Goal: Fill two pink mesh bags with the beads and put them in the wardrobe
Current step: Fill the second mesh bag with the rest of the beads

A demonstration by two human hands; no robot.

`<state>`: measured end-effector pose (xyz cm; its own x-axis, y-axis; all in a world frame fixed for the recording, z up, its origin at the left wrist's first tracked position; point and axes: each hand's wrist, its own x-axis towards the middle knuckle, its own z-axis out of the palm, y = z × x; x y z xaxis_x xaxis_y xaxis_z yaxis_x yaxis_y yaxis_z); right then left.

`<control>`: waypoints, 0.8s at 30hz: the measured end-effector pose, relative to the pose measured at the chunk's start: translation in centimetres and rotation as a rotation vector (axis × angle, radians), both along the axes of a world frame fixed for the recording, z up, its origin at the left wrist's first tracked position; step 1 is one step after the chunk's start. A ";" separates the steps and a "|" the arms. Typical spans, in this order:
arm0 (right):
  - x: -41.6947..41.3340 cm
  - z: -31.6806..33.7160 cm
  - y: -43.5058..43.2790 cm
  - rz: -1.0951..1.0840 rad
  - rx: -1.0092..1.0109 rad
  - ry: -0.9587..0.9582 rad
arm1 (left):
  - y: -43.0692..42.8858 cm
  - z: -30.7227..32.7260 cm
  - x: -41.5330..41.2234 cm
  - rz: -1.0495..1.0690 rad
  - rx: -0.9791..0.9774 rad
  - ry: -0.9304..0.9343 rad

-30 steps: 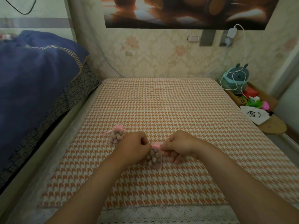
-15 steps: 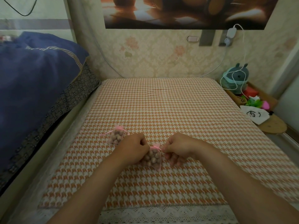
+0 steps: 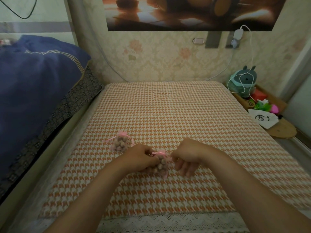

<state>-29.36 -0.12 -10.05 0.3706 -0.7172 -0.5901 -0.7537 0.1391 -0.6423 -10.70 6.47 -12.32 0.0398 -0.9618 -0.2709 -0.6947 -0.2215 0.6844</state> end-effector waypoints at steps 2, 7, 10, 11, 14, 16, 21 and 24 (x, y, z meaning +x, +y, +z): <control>0.0 0.0 0.5 0.013 0.083 -0.063 | -0.2 -0.2 -0.2 0.022 0.000 0.015; -1.1 -0.1 -0.3 -0.054 0.014 -0.190 | -1.3 -0.6 -2.3 0.194 -0.094 0.156; -2.3 -0.3 -1.3 -0.167 -0.075 -0.270 | -3.1 -1.0 -3.8 0.342 -0.118 0.342; -2.7 -0.6 -1.7 -0.205 -0.114 -0.286 | -3.8 -1.1 -4.3 0.358 -0.115 0.369; -3.2 -1.7 -2.7 -0.281 -0.238 -0.260 | -5.2 -1.3 -6.3 0.319 -0.127 0.315; -3.3 -2.4 -3.2 -0.286 -0.265 -0.209 | -5.5 -1.5 -7.2 0.291 -0.145 0.252; -3.5 -2.6 -3.8 -0.225 -0.376 -0.039 | -5.6 -1.2 -7.1 0.225 -0.105 0.214; -2.8 -2.0 -3.2 -0.209 -0.534 -0.002 | -4.5 -0.6 -5.7 0.217 -0.147 0.048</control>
<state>-32.20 -3.34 -12.03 0.1897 -0.9738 -0.1251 -0.7438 -0.0594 -0.6658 -16.37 1.99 -12.94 0.2394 -0.9614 -0.1353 -0.6077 -0.2571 0.7514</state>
